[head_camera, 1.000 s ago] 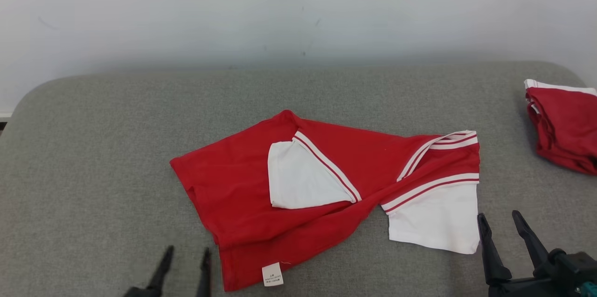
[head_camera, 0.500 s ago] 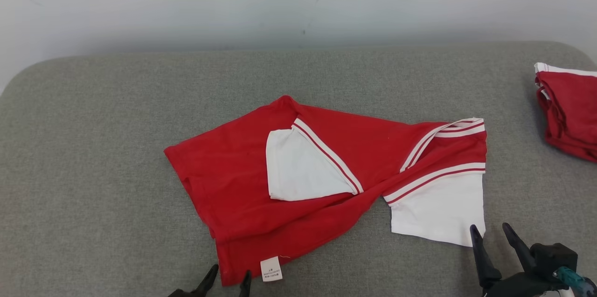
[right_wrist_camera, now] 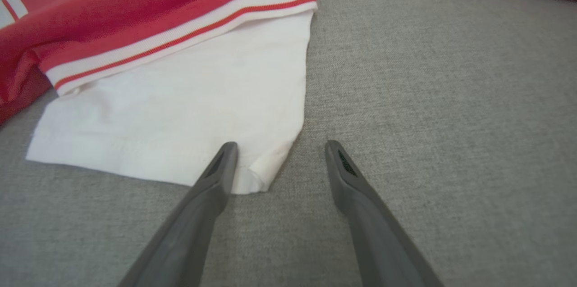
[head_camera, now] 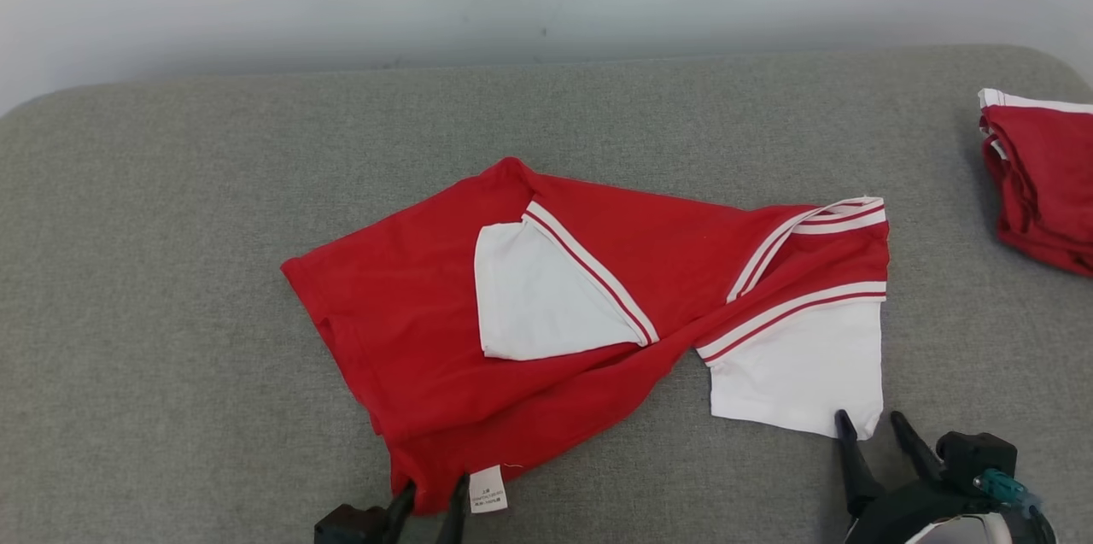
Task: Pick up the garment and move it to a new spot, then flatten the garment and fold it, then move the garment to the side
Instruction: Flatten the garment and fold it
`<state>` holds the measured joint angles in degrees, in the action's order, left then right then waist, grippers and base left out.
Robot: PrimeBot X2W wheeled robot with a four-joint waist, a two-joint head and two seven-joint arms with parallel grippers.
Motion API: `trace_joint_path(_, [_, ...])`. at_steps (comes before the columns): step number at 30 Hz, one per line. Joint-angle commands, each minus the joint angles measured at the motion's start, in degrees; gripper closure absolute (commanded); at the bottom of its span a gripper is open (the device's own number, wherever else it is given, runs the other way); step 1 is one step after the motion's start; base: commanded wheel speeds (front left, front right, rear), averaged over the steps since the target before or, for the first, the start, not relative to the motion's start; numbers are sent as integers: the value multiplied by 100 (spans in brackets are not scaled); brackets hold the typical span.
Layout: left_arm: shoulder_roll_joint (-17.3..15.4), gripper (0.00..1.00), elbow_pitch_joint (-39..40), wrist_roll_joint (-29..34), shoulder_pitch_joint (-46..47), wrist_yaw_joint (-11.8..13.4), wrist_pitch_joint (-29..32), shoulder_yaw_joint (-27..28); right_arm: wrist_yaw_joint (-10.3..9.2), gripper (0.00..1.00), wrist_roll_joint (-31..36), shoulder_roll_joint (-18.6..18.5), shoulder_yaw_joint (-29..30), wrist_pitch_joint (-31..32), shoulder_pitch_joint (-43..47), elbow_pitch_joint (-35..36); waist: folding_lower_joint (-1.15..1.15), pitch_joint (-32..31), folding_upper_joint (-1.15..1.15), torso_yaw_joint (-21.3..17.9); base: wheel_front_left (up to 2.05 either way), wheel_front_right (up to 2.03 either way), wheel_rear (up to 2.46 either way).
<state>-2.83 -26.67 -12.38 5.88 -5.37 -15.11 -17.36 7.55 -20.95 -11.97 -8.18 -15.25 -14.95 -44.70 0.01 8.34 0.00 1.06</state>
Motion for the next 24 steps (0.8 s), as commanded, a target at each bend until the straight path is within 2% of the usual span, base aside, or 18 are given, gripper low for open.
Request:
trace_joint_path(1, [-13,77,37,-20,36,22,-3,1,-13,52,-83,125,-127,36,8,-158,-1,3,0,1,0,0,0])
trace_joint_path(2, [-13,100,59,-24,32,22,-3,-10,-5,91,-136,169,-197,38,-33,-215,-1,4,0,5,0,0,0])
trace_joint_path(3, [-13,100,59,-24,32,22,-3,-10,-5,91,-136,169,-197,38,-33,-215,-1,4,0,5,0,0,0])
trace_joint_path(4, [-13,100,103,-29,30,21,-3,-19,-1,100,-202,204,-253,40,-60,-238,-1,4,0,9,0,0,0])
trace_joint_path(6, [-13,100,210,-27,19,28,-3,-27,-2,100,-333,215,-289,39,-86,-186,-1,4,0,13,0,0,0])
trace_joint_path(10, [-13,100,581,41,-7,67,-2,55,-3,100,-603,34,-182,13,-92,399,-1,14,0,3,0,0,0])
trace_joint_path(16, [-119,100,1027,151,502,-29,-3,380,-2,100,-779,-248,-140,12,-418,1270,-1,156,0,-101,0,0,0])
trace_joint_path(22, [-580,100,1061,205,1878,-164,-3,434,-3,100,-1098,-641,-345,13,-1415,1645,-1,539,0,-196,0,0,0])
trace_joint_path(24, [-765,100,1029,87,2578,-194,62,405,-2,100,-1447,-676,-331,78,-1972,1700,-1,782,0,-228,0,0,0])
